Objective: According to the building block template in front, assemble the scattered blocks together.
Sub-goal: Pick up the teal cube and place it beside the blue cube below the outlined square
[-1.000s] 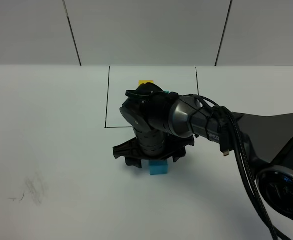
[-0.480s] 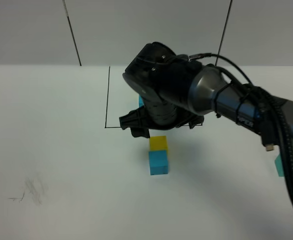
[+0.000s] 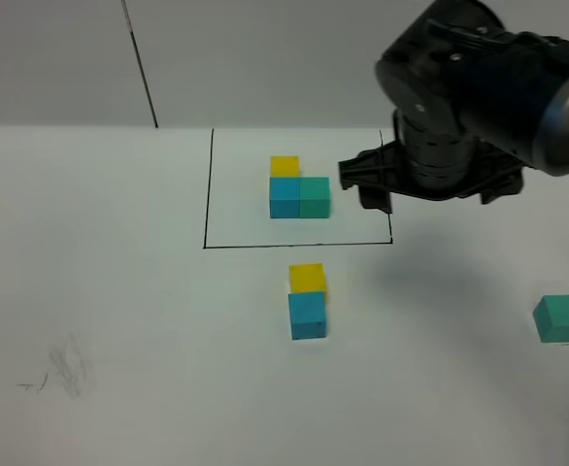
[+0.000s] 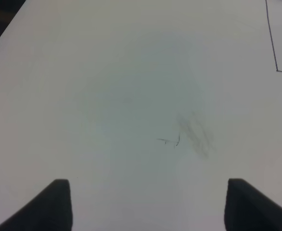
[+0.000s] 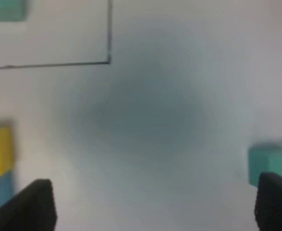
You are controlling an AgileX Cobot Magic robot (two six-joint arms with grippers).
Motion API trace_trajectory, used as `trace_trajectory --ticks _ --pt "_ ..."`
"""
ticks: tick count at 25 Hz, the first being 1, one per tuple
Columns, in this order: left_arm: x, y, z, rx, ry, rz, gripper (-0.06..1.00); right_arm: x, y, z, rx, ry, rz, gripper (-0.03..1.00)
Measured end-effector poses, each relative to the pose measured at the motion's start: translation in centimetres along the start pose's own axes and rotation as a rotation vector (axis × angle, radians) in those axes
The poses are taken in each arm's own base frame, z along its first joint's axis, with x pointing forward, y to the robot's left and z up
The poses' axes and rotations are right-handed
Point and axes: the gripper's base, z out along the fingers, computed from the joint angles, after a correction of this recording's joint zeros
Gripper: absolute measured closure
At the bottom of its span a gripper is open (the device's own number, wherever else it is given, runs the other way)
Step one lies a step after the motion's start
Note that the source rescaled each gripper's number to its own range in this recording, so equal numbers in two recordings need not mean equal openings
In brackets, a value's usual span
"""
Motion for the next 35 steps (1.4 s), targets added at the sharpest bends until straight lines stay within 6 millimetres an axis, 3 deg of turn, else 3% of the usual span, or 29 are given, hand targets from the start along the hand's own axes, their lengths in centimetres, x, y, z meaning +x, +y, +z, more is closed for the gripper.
trace_trajectory --ticks 10,16,21,27,32,35 --pt "0.0 0.0 0.0 0.0 0.0 0.0 0.45 3.2 -9.3 -3.3 0.084 -0.041 0.086 0.17" --pt "0.0 0.0 0.0 0.0 0.0 0.0 0.45 3.6 -15.3 -4.3 0.099 -0.025 0.109 0.2" --pt "0.0 0.0 0.0 0.0 0.0 0.0 0.45 3.8 -17.4 -3.3 -0.002 0.076 0.084 0.3" --pt "0.0 0.0 0.0 0.0 0.0 0.0 0.45 3.7 -21.3 -2.4 0.012 0.111 0.216 0.37" --pt "0.0 0.0 0.0 0.0 0.0 0.0 0.45 4.3 -21.7 -1.8 0.022 0.137 0.183 0.39" --pt "0.0 0.0 0.0 0.0 0.0 0.0 0.45 5.6 -21.5 -0.7 0.01 0.195 -0.012 0.37"
